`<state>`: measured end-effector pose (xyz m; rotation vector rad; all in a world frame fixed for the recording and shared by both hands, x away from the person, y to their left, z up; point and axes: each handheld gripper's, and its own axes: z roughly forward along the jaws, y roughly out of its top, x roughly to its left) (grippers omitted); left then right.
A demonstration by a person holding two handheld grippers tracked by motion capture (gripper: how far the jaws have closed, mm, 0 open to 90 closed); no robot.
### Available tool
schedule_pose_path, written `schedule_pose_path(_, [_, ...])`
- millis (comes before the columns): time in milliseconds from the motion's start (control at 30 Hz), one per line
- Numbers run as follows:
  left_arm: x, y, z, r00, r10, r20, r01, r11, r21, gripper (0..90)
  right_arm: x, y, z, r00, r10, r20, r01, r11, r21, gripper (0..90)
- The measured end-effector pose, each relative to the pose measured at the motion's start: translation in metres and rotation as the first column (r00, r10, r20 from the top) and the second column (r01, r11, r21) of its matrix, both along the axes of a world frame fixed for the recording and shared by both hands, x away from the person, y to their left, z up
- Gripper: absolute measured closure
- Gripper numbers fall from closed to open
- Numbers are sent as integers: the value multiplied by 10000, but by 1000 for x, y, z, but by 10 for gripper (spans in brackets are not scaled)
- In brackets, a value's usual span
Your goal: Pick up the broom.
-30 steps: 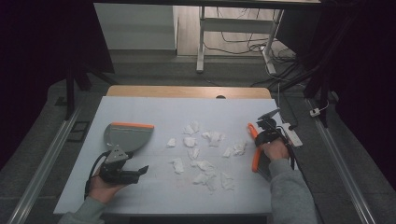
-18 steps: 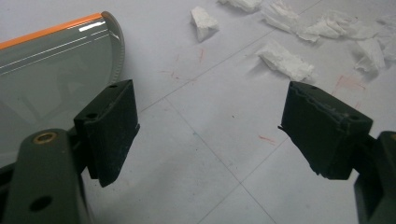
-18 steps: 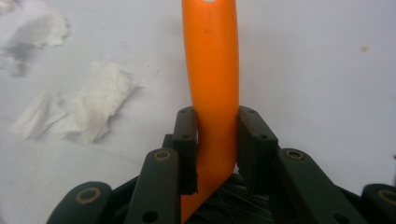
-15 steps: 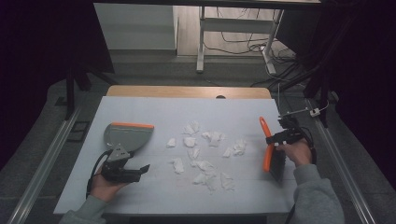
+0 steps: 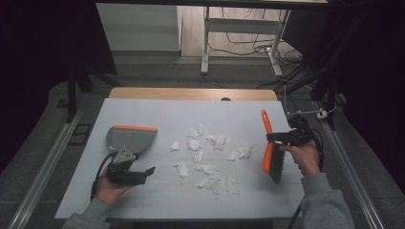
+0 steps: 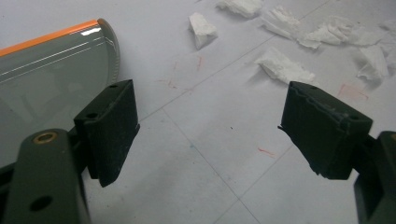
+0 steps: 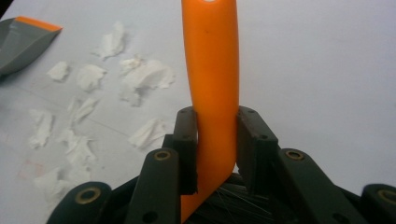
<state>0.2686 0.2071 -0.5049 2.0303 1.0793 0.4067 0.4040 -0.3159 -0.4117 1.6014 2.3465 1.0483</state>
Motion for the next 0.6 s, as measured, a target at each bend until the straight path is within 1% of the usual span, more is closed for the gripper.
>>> schedule_pose_path(33, [0, 0, 0, 10000, 0, 0, 0, 10000, 0, 198, 0, 0, 0, 10000, 0, 0, 0, 10000, 0, 717])
schedule_pose_path(67, [1, -1, 0, 10000, 44, 32, -44, 10000, -10, 199, -2, 6, 0, 9996, 279, 66, -280, 9995, 130, 717])
schedule_pose_path(100, [1, -1, 0, 10000, 44, 32, -44, 10000, -10, 199, -2, 6, 0, 9996, 279, 66, -280, 9995, 130, 717])
schedule_pose_path(133, [1, -1, 1, 10000, 56, 57, -55, 10000, -18, 199, -4, 12, 1, 9990, 398, 209, -406, 9984, 381, 717])
schedule_pose_path(200, [1, -3, 2, 9999, 41, 106, -41, 10000, -31, 199, -6, 17, 2, 9977, 587, 338, -608, 9962, 624, 717])
schedule_pose_path(267, [2, -4, 3, 9999, 16, 123, -15, 10000, -30, 199, -9, 21, 4, 9964, 663, 524, -705, 9940, 836, 716])
schedule_pose_path(300, [2, -4, 3, 9999, 14, 127, -13, 10000, -31, 199, -11, 23, 5, 9954, 736, 610, -796, 9915, 1026, 716])
schedule_pose_path(333, [3, -5, 4, 9999, 20, 142, -19, 10000, -75, 199, -12, 25, 7, 9941, 829, 701, -906, 9892, 1151, 716])
schedule_pose_path(367, [3, -5, 4, 9999, 20, 142, -19, 10000, -75, 199, -12, 25, 7, 9941, 829, 701, -906, 9892, 1151, 716])
schedule_pose_path(400, [3, -5, 5, 9999, 19, 147, -18, 10000, -92, 199, -16, 30, 9, 9921, 878, 896, -1000, 9846, 1430, 716])
schedule_pose_path(433, [4, -6, 5, 9999, 21, 151, -19, 10000, -87, 199, -16, 30, 9, 9921, 878, 896, -1000, 9846, 1430, 716])
schedule_pose_path(467, [4, -6, 6, 9999, 33, 151, -31, 9999, -110, 199, -20, 34, 11, 9892, 986, 1082, -1167, 9774, 1762, 717])
schedule_pose_path(533, [5, -7, 6, 9999, 27, 170, -26, 9999, -113, 200, -22, 38, 10, 9870, 1056, 1211, -1280, 9722, 1959, 716])
schedule_pose_path(600, [5, -8, 7, 9998, 12, 176, -10, 10000, -82, 200, -23, 40, 10, 9867, 1029, 1256, -1270, 9712, 2018, 716])
